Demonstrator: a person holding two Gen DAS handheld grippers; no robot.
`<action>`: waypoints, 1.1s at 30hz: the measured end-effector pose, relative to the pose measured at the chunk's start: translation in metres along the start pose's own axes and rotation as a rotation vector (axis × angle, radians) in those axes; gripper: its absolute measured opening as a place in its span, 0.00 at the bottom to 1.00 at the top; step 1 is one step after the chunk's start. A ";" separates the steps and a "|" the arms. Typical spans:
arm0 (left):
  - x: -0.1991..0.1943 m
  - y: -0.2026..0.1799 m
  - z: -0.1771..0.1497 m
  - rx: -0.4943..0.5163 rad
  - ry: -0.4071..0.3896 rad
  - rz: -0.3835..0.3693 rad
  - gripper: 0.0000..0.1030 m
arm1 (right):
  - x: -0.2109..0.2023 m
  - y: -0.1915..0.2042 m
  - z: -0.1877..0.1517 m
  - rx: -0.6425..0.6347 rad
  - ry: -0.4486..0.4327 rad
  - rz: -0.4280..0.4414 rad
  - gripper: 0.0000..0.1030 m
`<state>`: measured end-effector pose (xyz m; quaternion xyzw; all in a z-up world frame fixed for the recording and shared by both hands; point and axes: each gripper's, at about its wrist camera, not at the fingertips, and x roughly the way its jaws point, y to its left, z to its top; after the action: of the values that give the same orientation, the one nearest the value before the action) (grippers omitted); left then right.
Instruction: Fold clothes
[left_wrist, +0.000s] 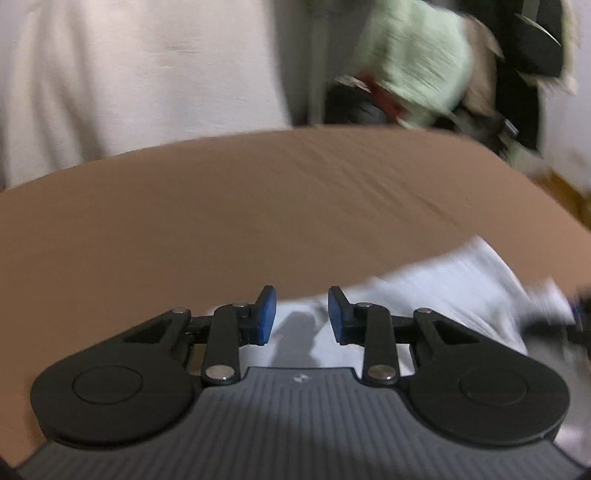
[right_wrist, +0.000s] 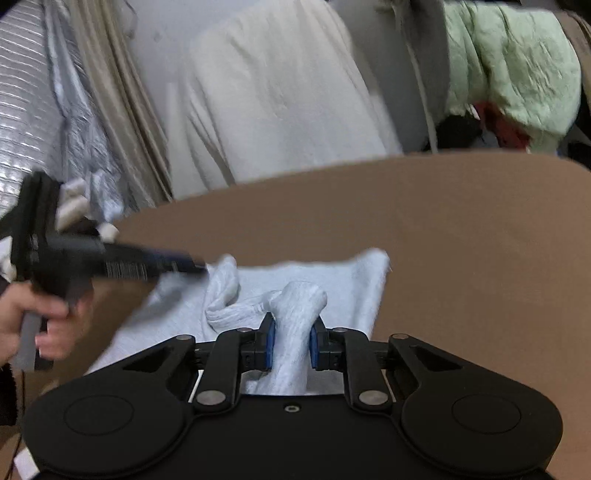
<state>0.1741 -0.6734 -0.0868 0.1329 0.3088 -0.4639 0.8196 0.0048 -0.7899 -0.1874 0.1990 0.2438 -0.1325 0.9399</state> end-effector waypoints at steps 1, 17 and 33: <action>0.001 0.009 -0.001 -0.035 -0.005 0.005 0.29 | 0.005 -0.006 -0.001 0.037 0.036 -0.018 0.20; -0.058 0.036 -0.066 -0.231 0.046 -0.120 0.60 | -0.012 0.035 0.027 -0.203 -0.038 -0.054 0.45; -0.047 0.018 -0.074 -0.152 0.105 -0.036 0.61 | 0.029 -0.010 0.053 -0.038 -0.014 -0.221 0.10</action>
<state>0.1432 -0.5953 -0.1156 0.0888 0.3879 -0.4460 0.8017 0.0473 -0.8269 -0.1625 0.1521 0.2601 -0.2322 0.9248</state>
